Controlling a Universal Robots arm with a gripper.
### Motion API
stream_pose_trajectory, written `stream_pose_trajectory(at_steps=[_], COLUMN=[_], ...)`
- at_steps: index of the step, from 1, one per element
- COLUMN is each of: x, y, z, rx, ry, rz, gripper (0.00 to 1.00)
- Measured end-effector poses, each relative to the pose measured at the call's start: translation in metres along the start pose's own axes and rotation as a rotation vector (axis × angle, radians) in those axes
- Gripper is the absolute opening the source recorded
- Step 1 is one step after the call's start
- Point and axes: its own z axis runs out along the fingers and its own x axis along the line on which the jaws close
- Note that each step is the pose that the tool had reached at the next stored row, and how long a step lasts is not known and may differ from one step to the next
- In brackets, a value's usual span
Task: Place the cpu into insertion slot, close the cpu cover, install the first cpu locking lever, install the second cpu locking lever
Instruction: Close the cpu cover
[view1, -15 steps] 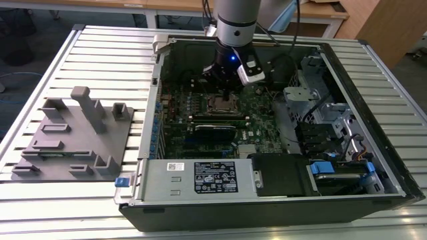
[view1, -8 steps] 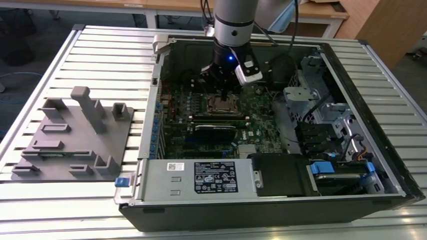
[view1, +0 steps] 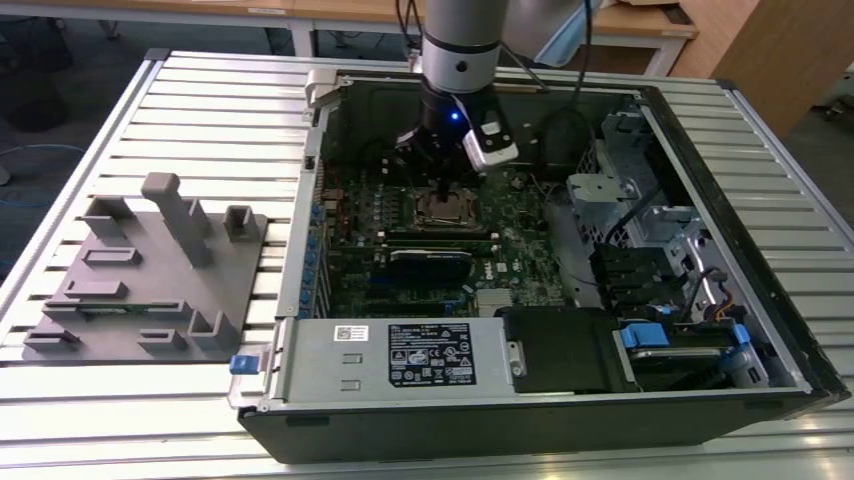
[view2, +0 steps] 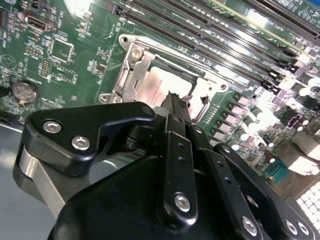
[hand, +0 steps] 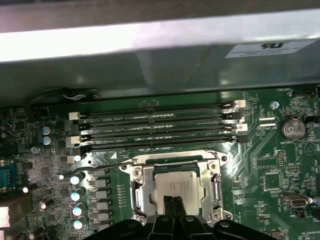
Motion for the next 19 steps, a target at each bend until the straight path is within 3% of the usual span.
stream_pose_trajectory(at_steps=[12,19], x=[0.0097,0.0106], y=[-0.0008,-0.0009], z=[0.0035,0.004], rx=[0.0,0.0001], ry=[0.0,0.0001], rz=[0.0,0.0], gripper=[0.11,0.11])
